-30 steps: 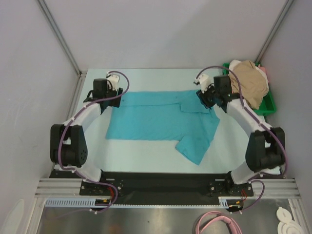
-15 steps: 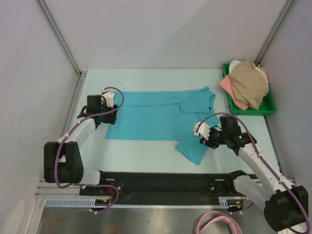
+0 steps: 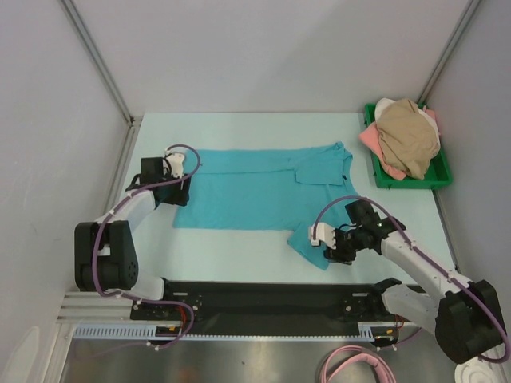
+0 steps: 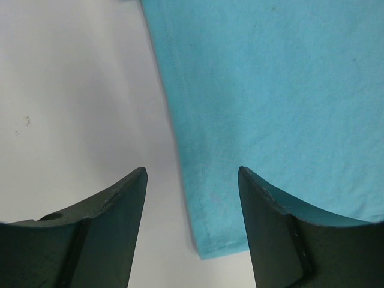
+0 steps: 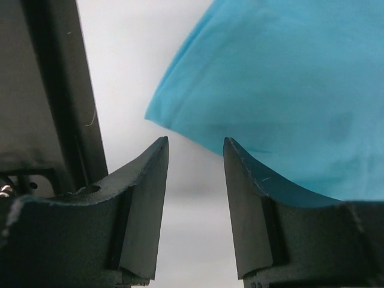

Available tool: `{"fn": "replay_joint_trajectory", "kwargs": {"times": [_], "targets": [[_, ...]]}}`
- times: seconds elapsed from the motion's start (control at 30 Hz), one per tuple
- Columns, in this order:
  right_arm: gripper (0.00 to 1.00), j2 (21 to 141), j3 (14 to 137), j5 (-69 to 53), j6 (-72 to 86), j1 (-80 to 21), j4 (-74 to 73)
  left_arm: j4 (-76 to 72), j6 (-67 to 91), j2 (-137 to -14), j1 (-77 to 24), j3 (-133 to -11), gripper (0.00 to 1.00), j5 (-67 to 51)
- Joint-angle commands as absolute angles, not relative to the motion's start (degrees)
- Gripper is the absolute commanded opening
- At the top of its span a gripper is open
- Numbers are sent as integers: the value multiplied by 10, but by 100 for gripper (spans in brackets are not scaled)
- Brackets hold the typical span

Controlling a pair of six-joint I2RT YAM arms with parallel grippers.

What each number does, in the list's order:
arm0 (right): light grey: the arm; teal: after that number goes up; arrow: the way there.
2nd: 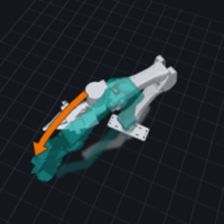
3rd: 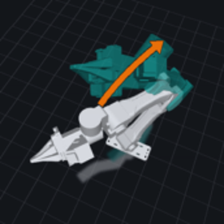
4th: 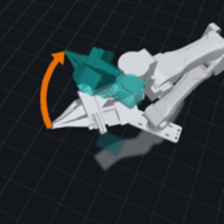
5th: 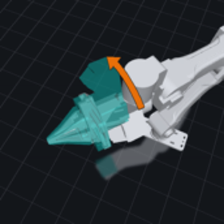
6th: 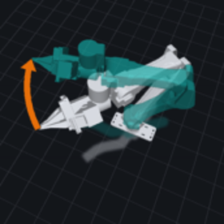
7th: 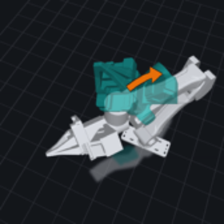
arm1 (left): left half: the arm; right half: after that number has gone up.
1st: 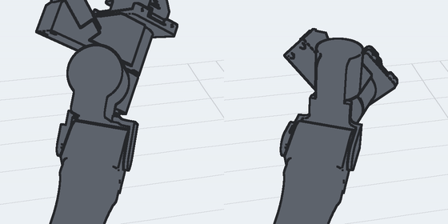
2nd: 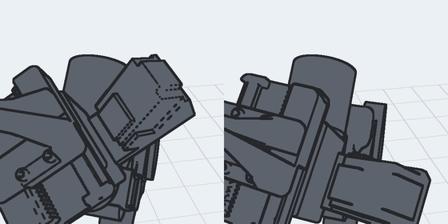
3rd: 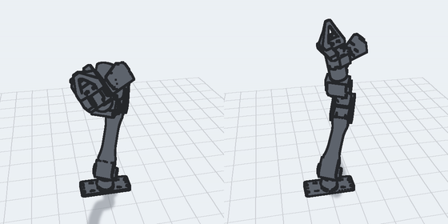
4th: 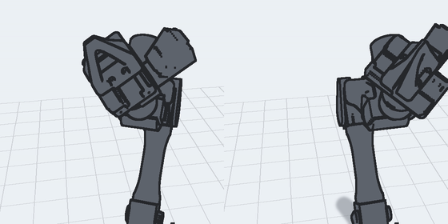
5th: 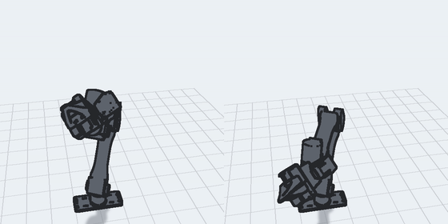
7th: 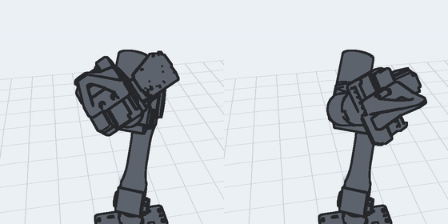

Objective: Fold and stack the t-shirts
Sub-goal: Fold the tshirt

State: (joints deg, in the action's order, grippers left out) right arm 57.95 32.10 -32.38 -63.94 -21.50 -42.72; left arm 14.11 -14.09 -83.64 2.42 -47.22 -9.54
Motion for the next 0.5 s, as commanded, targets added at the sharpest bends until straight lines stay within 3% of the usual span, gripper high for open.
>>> {"fn": "replay_joint_trajectory", "kwargs": {"times": [0.0, 0.47], "targets": [[47, 599, 316, -312, -650, -247, -413, 138, -148, -847, 34, -493, 68, -114], [47, 658, 307, -273, -641, -304, -389, 137, -147, -859, 40, -496, 67, -118]]}}
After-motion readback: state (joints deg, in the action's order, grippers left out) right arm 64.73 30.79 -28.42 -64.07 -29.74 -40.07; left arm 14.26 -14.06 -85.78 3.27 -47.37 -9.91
